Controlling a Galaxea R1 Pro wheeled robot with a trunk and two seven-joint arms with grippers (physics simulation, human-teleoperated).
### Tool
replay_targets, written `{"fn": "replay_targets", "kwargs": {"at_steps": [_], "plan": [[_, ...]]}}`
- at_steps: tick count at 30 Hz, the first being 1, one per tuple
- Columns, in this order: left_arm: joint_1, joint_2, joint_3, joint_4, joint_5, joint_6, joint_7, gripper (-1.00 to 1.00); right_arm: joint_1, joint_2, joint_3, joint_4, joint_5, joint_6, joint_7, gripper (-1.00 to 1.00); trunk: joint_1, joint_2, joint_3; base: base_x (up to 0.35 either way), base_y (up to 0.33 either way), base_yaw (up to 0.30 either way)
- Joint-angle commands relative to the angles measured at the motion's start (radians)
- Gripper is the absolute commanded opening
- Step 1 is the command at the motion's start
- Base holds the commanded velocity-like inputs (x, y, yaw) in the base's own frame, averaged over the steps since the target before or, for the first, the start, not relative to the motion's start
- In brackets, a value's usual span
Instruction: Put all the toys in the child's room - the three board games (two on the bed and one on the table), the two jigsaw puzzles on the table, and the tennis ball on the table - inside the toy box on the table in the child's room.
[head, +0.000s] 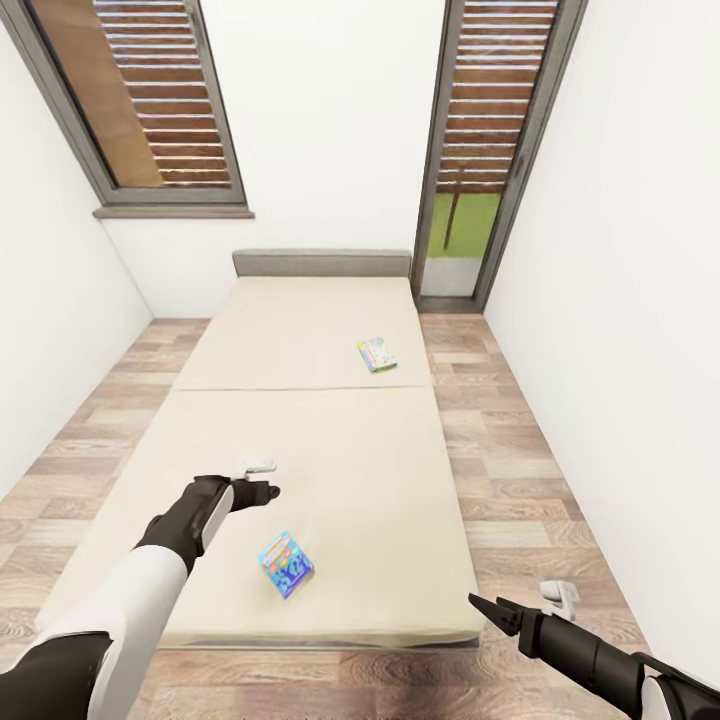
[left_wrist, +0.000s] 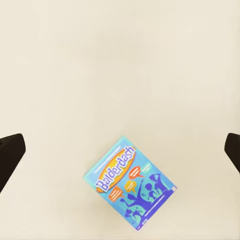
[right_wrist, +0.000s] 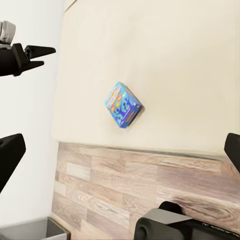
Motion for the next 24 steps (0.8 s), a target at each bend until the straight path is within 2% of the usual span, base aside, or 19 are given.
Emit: {"fn": "replay_targets", "kwargs": {"at_steps": [1,15,24], "plan": [[-0.001,-0.001,0.004,-0.002,-0.001,0.005,-0.005,1.00,-0.001,0.000,-0.001,0.000,-0.004,0.006,0.001,1.00,0.000,-0.002,-0.003,0.000,0.000,0.000],[-0.001,-0.004,0.001,-0.003,-0.002,0.002,-0.004,1.00,-0.001,0.000,-0.001,0.000,-0.004,0.004,0.001,1.00,0.000,-0.002,-0.026,0.002,0.000,0.000],[-0.001,-0.005,0.001,-0.004,-0.002,0.003,-0.002,1.00,-0.001,-0.001,-0.001,0.000,-0.002,0.004,0.001,1.00,0.000,-0.002,-0.040,0.116,0.028,0.000]]}}
